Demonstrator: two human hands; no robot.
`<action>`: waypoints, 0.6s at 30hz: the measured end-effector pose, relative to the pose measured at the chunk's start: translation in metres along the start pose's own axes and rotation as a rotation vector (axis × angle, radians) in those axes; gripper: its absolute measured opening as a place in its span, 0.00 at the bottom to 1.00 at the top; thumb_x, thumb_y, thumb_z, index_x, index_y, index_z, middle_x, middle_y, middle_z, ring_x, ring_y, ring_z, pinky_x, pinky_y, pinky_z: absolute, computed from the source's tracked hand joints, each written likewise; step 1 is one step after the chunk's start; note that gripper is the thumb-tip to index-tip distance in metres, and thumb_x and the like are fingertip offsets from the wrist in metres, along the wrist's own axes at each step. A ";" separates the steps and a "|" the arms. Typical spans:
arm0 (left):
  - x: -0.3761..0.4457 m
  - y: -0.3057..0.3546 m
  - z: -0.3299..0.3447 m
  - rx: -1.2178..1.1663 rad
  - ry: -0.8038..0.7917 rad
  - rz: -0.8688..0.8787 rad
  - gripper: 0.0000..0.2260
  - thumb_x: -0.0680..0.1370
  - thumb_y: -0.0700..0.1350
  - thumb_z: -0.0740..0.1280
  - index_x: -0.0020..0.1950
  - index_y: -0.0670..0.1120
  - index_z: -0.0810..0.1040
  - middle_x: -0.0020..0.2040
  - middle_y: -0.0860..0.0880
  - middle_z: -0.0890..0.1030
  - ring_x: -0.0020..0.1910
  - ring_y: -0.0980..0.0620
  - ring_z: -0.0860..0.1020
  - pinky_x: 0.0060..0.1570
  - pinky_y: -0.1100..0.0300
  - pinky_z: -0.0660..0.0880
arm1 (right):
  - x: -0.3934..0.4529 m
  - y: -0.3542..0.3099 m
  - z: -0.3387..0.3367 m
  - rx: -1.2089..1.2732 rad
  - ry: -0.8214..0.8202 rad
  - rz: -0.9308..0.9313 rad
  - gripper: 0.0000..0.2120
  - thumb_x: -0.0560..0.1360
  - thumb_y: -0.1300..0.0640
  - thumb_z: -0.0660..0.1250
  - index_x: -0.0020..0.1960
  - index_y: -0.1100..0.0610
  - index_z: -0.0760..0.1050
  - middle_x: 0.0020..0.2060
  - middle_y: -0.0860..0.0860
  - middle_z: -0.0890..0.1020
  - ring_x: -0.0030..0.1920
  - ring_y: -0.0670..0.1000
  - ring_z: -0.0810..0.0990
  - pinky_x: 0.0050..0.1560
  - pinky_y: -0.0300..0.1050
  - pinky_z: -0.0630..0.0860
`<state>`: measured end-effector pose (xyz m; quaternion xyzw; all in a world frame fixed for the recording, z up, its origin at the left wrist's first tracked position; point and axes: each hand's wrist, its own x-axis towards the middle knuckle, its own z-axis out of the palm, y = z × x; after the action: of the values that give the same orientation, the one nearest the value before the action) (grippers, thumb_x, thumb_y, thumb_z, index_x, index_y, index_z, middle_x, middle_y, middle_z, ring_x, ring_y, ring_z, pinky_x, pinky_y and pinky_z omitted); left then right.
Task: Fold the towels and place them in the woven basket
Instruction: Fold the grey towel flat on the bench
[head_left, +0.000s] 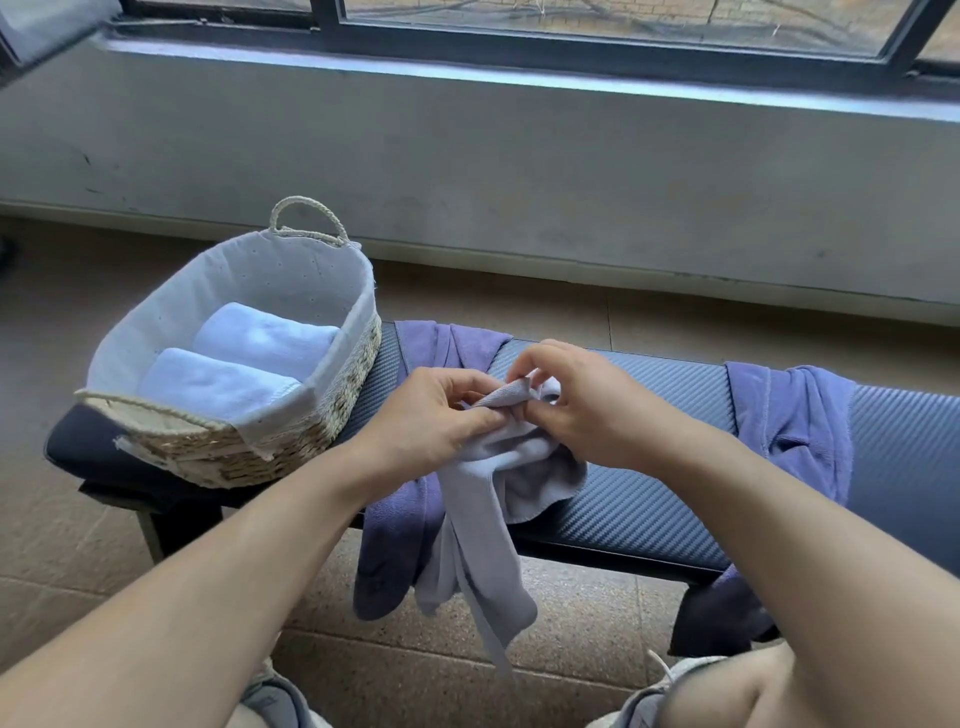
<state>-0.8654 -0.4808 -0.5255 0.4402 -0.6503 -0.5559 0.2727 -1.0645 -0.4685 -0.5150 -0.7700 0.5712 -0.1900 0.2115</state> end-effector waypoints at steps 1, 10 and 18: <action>0.000 -0.001 0.000 -0.010 0.012 0.004 0.07 0.77 0.38 0.73 0.53 0.47 0.86 0.50 0.43 0.86 0.48 0.51 0.80 0.61 0.46 0.76 | -0.001 0.000 0.000 -0.050 0.021 0.010 0.06 0.76 0.52 0.71 0.51 0.47 0.75 0.48 0.42 0.76 0.51 0.46 0.73 0.52 0.46 0.72; -0.001 -0.001 0.002 -0.126 -0.069 -0.110 0.14 0.64 0.50 0.81 0.35 0.51 0.76 0.36 0.45 0.73 0.40 0.47 0.68 0.37 0.55 0.62 | -0.003 -0.007 -0.013 -0.148 0.294 0.037 0.12 0.66 0.60 0.62 0.36 0.46 0.62 0.45 0.45 0.83 0.52 0.51 0.74 0.49 0.52 0.75; 0.004 -0.007 0.000 -0.080 0.051 -0.103 0.15 0.72 0.38 0.78 0.35 0.50 0.74 0.36 0.45 0.72 0.39 0.51 0.68 0.37 0.63 0.65 | -0.003 0.004 -0.025 -0.260 0.553 0.221 0.13 0.65 0.65 0.63 0.33 0.50 0.62 0.44 0.46 0.83 0.51 0.54 0.74 0.44 0.47 0.67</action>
<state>-0.8655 -0.4836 -0.5329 0.4757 -0.5968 -0.5834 0.2778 -1.0812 -0.4696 -0.4965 -0.6432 0.7065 -0.2935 -0.0323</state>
